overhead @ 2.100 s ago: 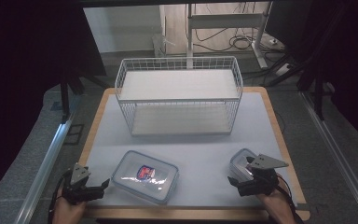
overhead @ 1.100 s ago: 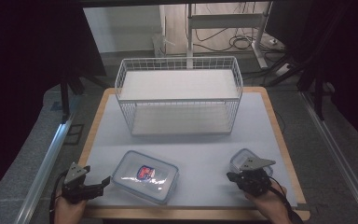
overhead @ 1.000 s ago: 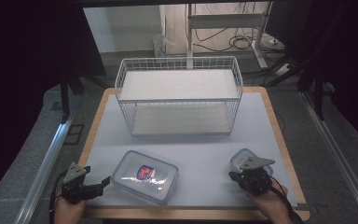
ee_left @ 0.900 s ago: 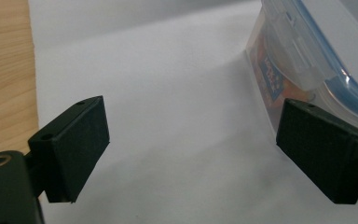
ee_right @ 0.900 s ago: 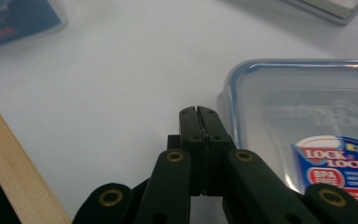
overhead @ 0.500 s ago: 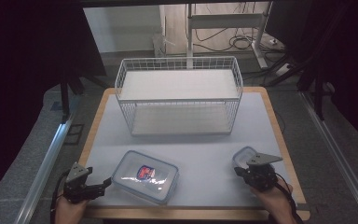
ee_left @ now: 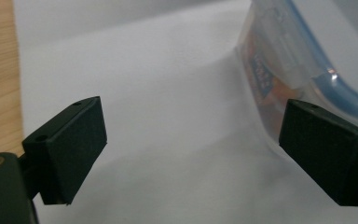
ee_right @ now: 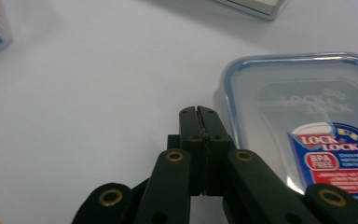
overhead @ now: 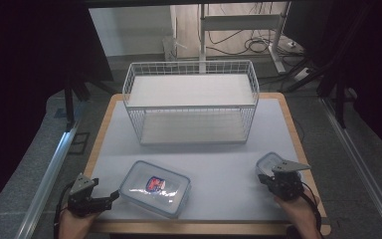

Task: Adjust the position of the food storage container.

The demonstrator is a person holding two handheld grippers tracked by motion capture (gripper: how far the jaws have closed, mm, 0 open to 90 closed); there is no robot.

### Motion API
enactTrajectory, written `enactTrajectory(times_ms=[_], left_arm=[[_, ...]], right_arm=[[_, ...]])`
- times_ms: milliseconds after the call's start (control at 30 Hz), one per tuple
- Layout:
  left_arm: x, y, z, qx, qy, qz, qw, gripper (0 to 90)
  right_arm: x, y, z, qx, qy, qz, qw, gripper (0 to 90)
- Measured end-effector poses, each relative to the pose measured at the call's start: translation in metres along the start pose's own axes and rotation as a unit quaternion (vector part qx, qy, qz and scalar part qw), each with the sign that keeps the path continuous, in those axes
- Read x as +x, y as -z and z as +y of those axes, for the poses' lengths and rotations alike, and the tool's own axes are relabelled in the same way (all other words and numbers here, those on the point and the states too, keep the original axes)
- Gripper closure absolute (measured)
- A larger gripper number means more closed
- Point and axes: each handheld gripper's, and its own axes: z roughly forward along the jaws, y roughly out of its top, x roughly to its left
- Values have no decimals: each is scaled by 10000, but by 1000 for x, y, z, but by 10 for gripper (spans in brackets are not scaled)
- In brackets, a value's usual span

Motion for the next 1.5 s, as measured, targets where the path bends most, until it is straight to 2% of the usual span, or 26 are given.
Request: enactTrajectory(times_ms=[33,67,133,167,267,300,367,433,533,733,1033,1133,1200,1233,1267,1333,1433,1500], left_arm=[[-1,0,1,55,13,30,10000,117],[-1,0,1,86,2,-36,10000,157],[-3,1,2,154,14,-271,9995,333],[-5,0,3,195,22,-321,9993,437],[-11,-5,6,374,-89,-612,9974,616],[-14,-6,7,423,-109,-643,9970,668],[-19,-10,10,572,-212,-571,9965,773],[-21,-11,11,599,-215,-609,9961,824],[-20,-12,12,619,-58,-777,9950,883],[-31,-17,16,695,-122,-931,9932,899],[-58,-30,26,769,-323,-1259,9885,899],[-66,-33,28,819,-345,-1390,9863,899],[-74,-35,30,858,-390,-1502,9842,899],[-77,-36,31,868,-411,-1530,9835,899],[-80,-37,31,876,-424,-1452,9846,900],[-84,-39,33,929,-409,-1372,9853,900],[-87,-43,35,940,-369,-1435,9845,900],[-91,-46,37,962,-418,-1354,9852,900]], right_arm=[[3,1,1,-81,22,54,10000,890],[4,2,1,-125,23,82,9999,885],[8,3,2,-225,38,196,9995,871],[11,3,3,-263,75,272,9993,864],[19,1,4,-281,124,457,9985,860],[24,0,5,-264,155,556,9980,861],[31,-3,6,-237,214,704,9970,862],[38,-6,6,-209,261,863,9957,863],[44,-10,6,-140,296,1032,9941,865],[58,-17,7,-47,352,1414,9893,865],[86,-30,9,100,551,1904,9801,866],[93,-34,8,162,609,2012,9775,867],[97,-36,8,169,561,2183,9741,867],[100,-36,8,178,558,2200,9737,867],[101,-36,9,191,577,2179,9741,884],[101,-35,8,181,656,1989,9776,883],[94,-33,9,130,532,1910,9801,887],[90,-34,9,141,453,1849,9816,893]])
